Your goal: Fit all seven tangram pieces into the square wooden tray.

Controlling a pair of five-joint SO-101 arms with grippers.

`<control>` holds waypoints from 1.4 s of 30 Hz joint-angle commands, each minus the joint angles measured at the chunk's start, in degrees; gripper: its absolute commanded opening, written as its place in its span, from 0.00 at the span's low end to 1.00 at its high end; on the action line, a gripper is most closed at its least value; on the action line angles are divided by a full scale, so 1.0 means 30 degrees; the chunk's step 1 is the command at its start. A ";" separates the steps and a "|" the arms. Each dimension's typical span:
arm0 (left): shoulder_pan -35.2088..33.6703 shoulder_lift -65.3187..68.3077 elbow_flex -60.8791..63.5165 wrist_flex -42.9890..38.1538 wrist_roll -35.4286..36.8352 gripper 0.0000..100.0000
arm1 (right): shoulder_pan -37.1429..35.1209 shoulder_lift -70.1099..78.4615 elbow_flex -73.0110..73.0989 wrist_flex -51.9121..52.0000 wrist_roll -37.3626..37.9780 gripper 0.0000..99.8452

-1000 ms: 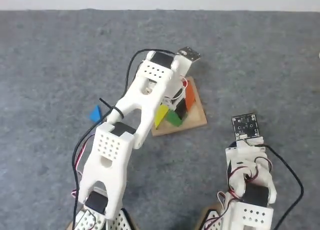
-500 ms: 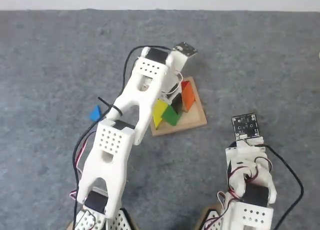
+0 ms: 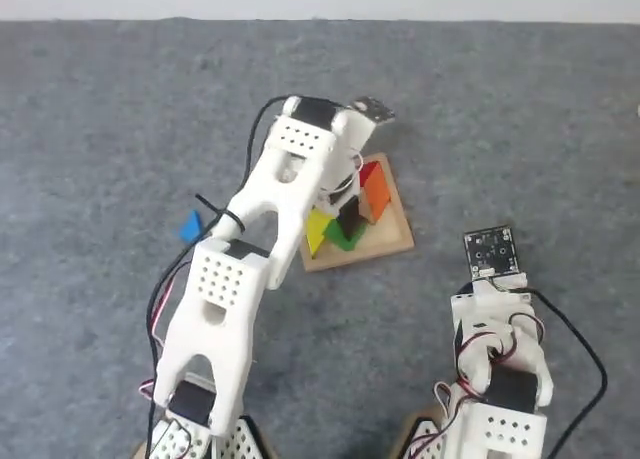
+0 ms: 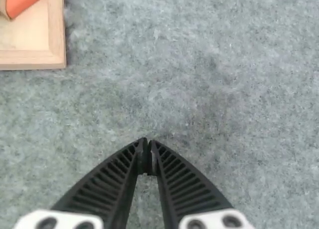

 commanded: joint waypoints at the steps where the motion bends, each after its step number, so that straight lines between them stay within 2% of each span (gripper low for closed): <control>1: -0.0938 -0.1875 0.0103 0.0176 -0.0264 0.29 | 0.0220 -0.0249 -0.0322 -0.0484 0.0322 0.01; 6: -0.0527 -0.1612 0.0366 0.0059 -0.0381 0.29 | 0.0190 -0.0249 -0.0322 -0.0484 0.0322 0.01; 14: 0.1201 -0.0908 0.1626 -0.1612 0.0059 0.29 | 0.0249 -0.0249 -0.0322 -0.0484 0.0322 0.01; 21: 0.1143 -0.1084 0.1538 -0.1436 0.0059 0.29 | 0.0249 -0.0249 -0.0322 -0.0484 0.0322 0.01; 29: 0.2842 -0.2813 0.1451 0.0117 0.1289 0.29 | 0.0220 -0.0249 -0.0322 -0.0484 0.0322 0.01; 42: 0.2491 -0.1846 0.1040 -0.0410 0.1495 0.29 | 0.0249 -0.0249 -0.0322 -0.0425 0.0322 0.01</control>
